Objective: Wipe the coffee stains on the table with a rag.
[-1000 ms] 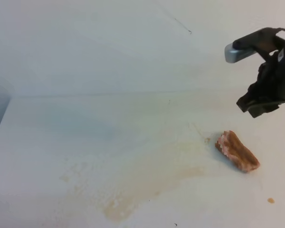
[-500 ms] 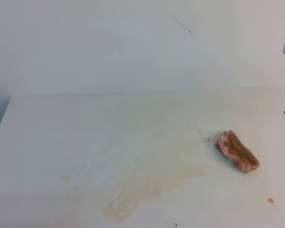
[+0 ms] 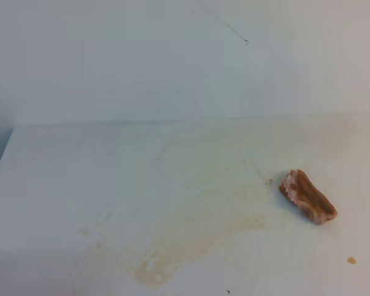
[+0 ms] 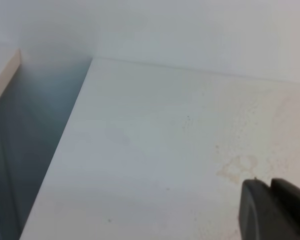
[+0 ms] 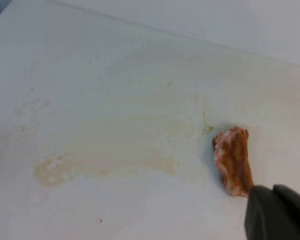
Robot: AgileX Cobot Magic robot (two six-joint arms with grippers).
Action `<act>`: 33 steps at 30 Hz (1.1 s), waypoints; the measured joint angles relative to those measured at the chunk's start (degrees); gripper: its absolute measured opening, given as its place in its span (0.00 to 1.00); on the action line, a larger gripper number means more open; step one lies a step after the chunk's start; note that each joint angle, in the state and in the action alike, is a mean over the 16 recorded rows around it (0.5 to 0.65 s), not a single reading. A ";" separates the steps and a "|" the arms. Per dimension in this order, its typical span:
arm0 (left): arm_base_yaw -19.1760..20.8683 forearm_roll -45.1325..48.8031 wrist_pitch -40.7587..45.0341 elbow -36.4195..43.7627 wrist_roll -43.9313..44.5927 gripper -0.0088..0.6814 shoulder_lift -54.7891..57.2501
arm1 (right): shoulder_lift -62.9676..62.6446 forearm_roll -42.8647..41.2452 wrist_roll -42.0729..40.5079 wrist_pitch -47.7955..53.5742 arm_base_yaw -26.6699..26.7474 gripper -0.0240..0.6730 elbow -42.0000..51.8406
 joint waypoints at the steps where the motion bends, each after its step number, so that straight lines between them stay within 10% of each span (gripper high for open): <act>1: 0.00 0.00 0.00 0.00 0.00 0.01 0.00 | -0.34 0.05 0.26 0.03 0.00 0.03 0.08; 14: 0.00 0.00 0.00 0.00 0.00 0.01 0.00 | -14.68 -3.79 -5.56 -14.27 -4.47 0.03 11.47; 33: 0.00 0.00 0.02 0.00 0.00 0.01 0.00 | -53.98 -9.90 -10.87 -34.50 -18.99 0.03 57.06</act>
